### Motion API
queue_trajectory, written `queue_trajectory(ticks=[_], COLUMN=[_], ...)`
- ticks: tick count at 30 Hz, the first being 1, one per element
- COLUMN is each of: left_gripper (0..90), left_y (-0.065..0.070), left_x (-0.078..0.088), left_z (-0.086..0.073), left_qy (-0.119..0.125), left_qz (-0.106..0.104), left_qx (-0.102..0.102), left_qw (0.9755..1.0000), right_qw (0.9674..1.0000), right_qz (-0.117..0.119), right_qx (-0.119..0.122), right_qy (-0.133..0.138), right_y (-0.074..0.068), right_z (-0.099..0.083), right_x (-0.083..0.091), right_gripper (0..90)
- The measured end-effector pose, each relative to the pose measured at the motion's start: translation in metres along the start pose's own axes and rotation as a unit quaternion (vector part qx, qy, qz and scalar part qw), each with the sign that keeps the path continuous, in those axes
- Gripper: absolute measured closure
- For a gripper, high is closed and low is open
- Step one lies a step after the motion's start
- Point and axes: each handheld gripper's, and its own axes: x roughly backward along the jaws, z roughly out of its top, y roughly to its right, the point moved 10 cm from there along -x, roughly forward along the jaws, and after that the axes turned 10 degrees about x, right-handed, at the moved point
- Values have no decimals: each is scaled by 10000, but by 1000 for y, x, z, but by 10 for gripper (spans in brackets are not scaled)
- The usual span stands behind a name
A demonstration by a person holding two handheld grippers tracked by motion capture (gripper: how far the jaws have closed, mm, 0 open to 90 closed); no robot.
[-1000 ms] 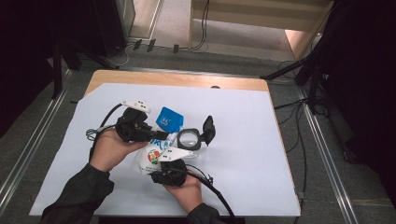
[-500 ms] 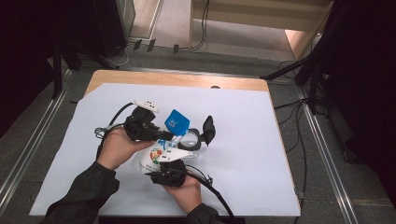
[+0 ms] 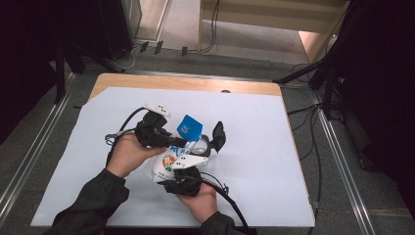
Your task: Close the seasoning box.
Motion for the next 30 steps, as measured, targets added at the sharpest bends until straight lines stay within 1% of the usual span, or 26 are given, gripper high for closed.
queue_trajectory(ticks=[2, 3, 5, 7, 8, 10, 13, 15, 17, 20, 21, 23, 24, 25, 30], left_gripper=[886, 881, 873, 864, 864, 856, 868, 900, 900, 900, 900, 900, 896, 884, 854], left_y=[0, 0, 0, -1, -2, -3, -4, -6, -7, -7, -8, -7, -7, -6, -5], left_x=[-2, -2, -3, -2, -2, -2, -1, -1, -2, -2, -3, -5, -6, -7, -6], left_z=[-1, -1, -1, -3, -3, -4, -3, -1, 0, 0, 0, 0, 0, 0, -2], left_qy=[-24, 13, 9, -14, -34, -51, -24, 5, -6, 4, -13, 12, -20, -24, -101], left_qz=[-28, -64, -75, -87, -144, -173, -130, -76, 32, 89, 148, 142, 190, 136, 81], left_qx=[-8, 10, 7, 36, 68, 97, 121, 104, 71, 87, 62, 78, 43, 80, 133], left_qw=[10000, 10000, 10000, 10000, 9999, 9998, 9998, 9999, 10000, 9999, 9999, 9999, 9998, 9999, 9998], right_qw=[10000, 10000, 10000, 10000, 10000, 10000, 10000, 9999, 9999, 10000, 9999, 9999, 9999, 9998, 9997], right_qz=[24, 11, 5, 34, 37, 53, 65, 77, 93, 54, 107, 108, 128, 136, 156], right_qx=[26, -5, -27, -47, -37, -43, -63, -56, -53, -8, -60, -77, -114, -135, -193], right_qy=[-22, -31, -14, -12, -12, -15, -6, 34, 40, 39, 25, 17, 14, 25, 80], right_y=[-1, 0, 0, 0, -1, -2, -2, -1, -2, -2, -3, -3, -4, -4, -5], right_z=[-2, -3, -3, -3, -3, -4, -4, -2, -1, 0, 0, 0, 1, 1, 2], right_x=[1, 2, 2, 2, 2, 2, 3, 4, 4, 5, 5, 5, 5, 5, 5], right_gripper=[640, 640, 640, 640, 640, 640, 640, 640, 629, 616, 617, 619, 621, 622, 625])
